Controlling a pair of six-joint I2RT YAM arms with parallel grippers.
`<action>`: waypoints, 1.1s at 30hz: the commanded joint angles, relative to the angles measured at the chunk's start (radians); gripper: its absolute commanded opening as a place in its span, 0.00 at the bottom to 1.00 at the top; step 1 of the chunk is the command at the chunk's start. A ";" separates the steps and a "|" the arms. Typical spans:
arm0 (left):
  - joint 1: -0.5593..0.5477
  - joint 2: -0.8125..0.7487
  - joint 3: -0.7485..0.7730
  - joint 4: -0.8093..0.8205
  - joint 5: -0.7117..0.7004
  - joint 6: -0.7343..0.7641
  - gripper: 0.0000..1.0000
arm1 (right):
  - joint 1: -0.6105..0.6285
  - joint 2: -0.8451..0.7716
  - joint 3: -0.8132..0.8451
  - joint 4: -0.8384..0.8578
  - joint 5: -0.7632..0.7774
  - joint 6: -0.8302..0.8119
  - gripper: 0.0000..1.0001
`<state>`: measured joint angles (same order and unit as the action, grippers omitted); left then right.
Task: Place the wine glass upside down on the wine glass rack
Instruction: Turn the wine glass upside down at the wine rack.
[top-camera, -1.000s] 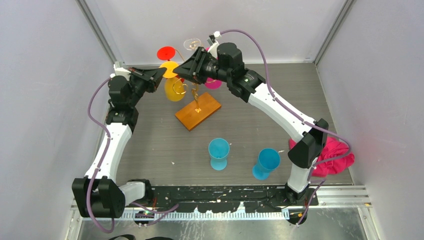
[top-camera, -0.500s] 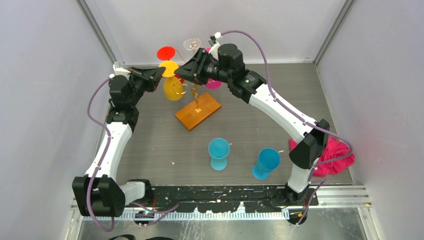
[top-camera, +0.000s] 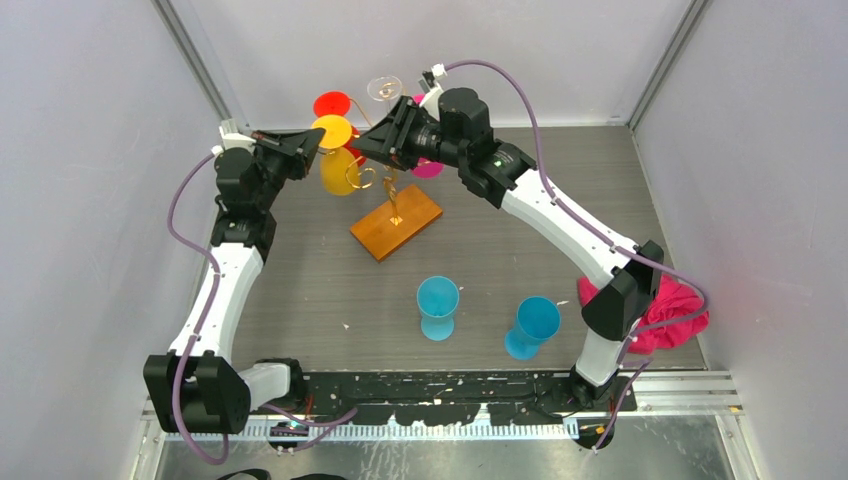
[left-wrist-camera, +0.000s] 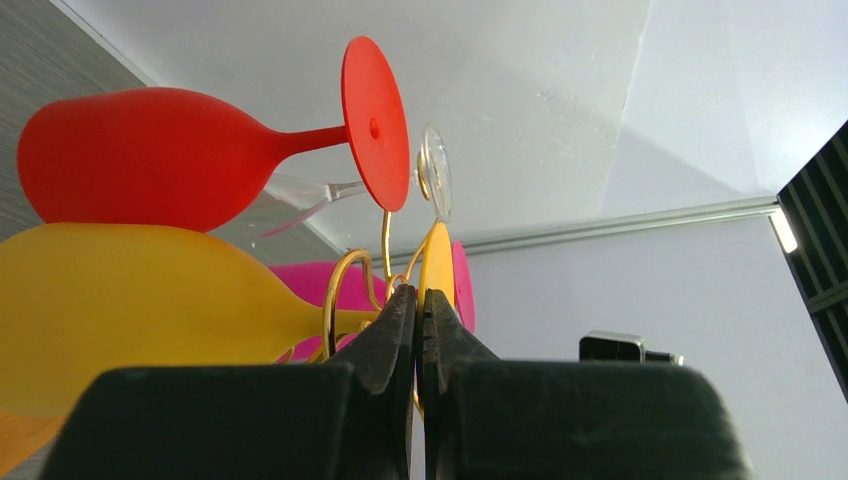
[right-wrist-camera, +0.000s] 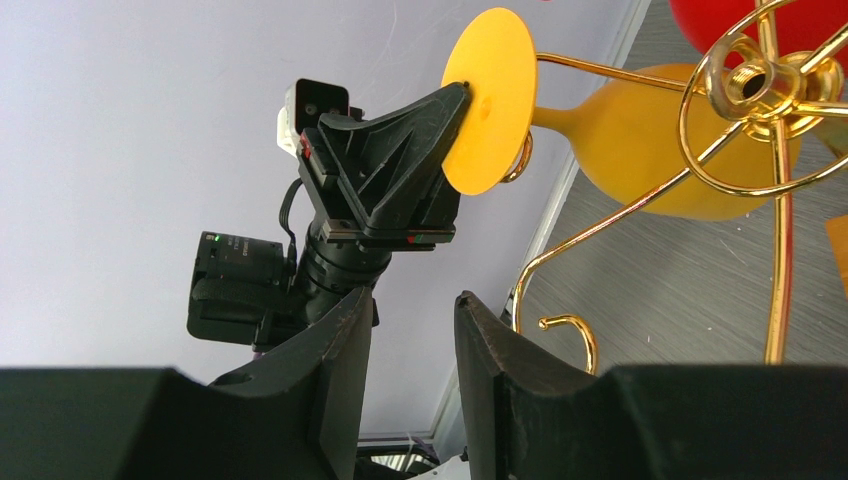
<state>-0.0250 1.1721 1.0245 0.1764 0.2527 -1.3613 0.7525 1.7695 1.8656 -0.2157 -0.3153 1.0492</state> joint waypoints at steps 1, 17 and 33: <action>0.003 -0.025 0.040 0.012 -0.041 0.034 0.01 | -0.002 -0.066 -0.001 0.042 0.007 -0.016 0.41; 0.020 -0.067 0.025 -0.021 -0.075 0.047 0.01 | -0.004 -0.068 -0.008 0.047 0.008 -0.017 0.42; 0.020 -0.126 -0.006 -0.054 -0.051 0.036 0.01 | -0.006 -0.080 -0.012 0.044 0.019 -0.028 0.41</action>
<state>-0.0109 1.0740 1.0241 0.0967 0.1867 -1.3273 0.7506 1.7489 1.8542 -0.2104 -0.3099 1.0451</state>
